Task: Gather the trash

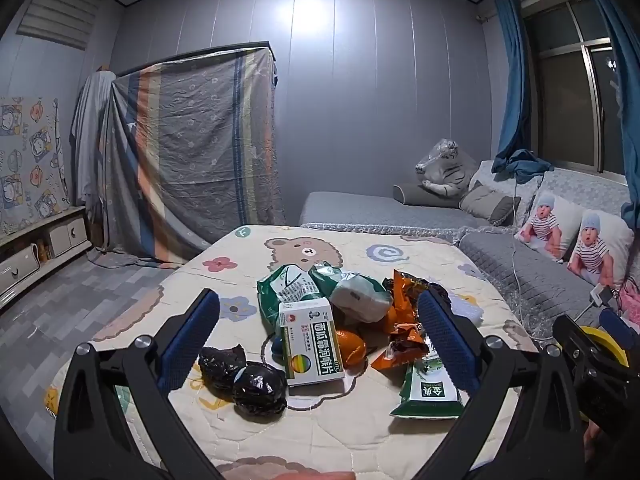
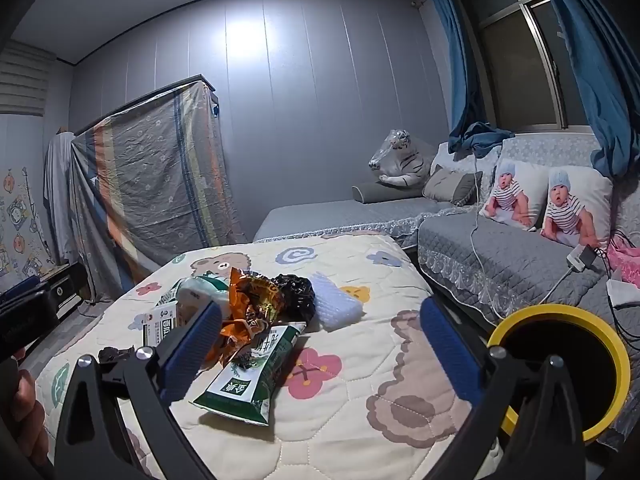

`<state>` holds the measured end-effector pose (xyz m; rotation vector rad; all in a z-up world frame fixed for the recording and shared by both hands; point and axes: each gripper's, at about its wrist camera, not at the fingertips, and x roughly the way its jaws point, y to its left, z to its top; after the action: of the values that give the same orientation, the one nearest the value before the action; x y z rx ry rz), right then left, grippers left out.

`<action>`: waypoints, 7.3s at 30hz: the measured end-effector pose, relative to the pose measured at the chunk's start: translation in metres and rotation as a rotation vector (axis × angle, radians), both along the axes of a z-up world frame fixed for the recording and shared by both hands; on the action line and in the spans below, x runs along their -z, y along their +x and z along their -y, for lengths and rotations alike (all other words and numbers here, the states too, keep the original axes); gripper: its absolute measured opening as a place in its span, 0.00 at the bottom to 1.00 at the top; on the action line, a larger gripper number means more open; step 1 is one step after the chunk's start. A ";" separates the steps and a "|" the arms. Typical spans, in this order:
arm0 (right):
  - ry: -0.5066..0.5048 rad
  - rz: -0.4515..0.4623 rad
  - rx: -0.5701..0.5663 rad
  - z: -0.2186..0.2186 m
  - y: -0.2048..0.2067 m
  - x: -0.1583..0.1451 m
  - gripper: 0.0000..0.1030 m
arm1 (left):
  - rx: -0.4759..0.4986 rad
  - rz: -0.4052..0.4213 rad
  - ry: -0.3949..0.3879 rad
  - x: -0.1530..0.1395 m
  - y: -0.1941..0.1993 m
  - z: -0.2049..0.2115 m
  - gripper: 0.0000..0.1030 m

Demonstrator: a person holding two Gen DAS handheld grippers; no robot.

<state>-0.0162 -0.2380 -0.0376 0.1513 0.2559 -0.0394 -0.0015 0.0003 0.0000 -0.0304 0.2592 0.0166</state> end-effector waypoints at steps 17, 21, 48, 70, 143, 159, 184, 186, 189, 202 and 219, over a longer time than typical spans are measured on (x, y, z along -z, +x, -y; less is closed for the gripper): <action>-0.008 0.009 0.000 0.000 0.001 -0.001 0.93 | -0.009 -0.002 0.008 0.000 0.002 -0.001 0.92; -0.006 0.009 -0.001 0.000 0.001 -0.001 0.93 | -0.008 -0.002 0.008 -0.001 0.002 -0.001 0.92; -0.005 0.004 0.002 -0.001 0.003 0.003 0.93 | -0.007 -0.010 0.015 0.002 0.002 0.000 0.92; -0.001 -0.004 0.007 0.002 0.007 0.010 0.93 | 0.000 -0.016 0.009 0.003 0.002 0.001 0.92; -0.063 -0.321 -0.312 -0.062 0.205 0.047 0.93 | -0.024 -0.386 -0.067 0.118 0.121 -0.104 0.92; -0.017 -0.449 -0.356 -0.069 0.252 0.071 0.59 | 0.064 -0.458 -0.130 0.139 0.148 -0.104 0.61; 0.047 -0.282 -0.371 -0.024 0.190 0.006 0.45 | 0.121 -0.278 -0.126 0.074 0.113 -0.103 0.38; 0.046 -0.263 -0.350 -0.012 0.184 0.000 0.45 | 0.144 -0.257 -0.108 0.064 0.115 -0.092 0.38; 0.035 -0.241 -0.310 0.004 0.176 -0.007 0.45 | 0.197 -0.249 -0.108 0.053 0.125 -0.073 0.38; 0.032 -0.181 -0.078 0.106 0.138 -0.017 0.45 | 0.467 -0.209 -0.056 0.026 0.150 0.062 0.38; 0.022 -0.222 0.309 0.250 0.061 0.011 0.45 | 0.813 -0.257 -0.004 0.037 0.152 0.249 0.38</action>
<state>0.0446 -0.4877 -0.0487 0.2081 0.4525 -0.3616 0.1509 -0.2487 -0.0367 0.0753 0.5131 -0.7932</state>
